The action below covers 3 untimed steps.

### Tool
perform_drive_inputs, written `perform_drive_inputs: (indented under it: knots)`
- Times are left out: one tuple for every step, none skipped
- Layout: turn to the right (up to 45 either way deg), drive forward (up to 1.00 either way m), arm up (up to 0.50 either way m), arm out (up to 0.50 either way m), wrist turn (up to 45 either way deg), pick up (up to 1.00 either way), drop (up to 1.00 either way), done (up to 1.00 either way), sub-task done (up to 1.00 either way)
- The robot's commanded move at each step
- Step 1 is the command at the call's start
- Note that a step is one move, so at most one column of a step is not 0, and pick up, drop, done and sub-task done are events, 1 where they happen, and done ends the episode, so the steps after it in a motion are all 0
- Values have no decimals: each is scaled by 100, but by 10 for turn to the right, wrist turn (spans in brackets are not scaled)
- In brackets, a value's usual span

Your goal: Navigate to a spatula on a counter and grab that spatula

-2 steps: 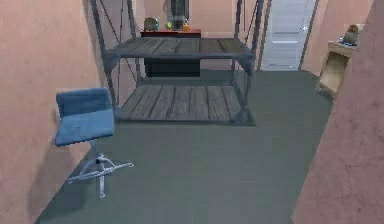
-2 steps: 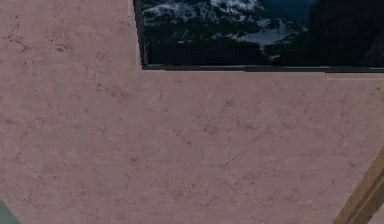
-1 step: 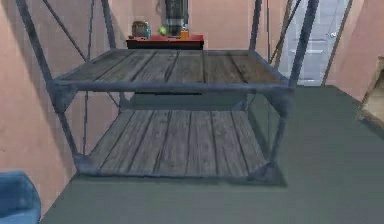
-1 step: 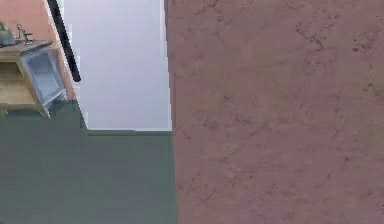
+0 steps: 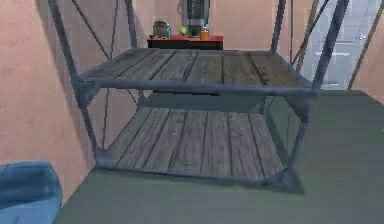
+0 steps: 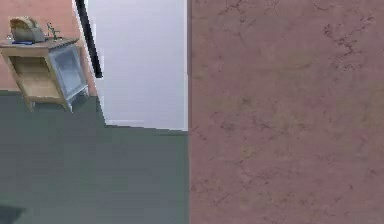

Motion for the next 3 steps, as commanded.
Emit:
perform_drive_inputs:
  knots:
    - [0,20,0,0,0,0,0,0,0]
    - [450,0,0,0,0,0,0,0,0]
    - [120,0,0,0,0,0,0,0,0]
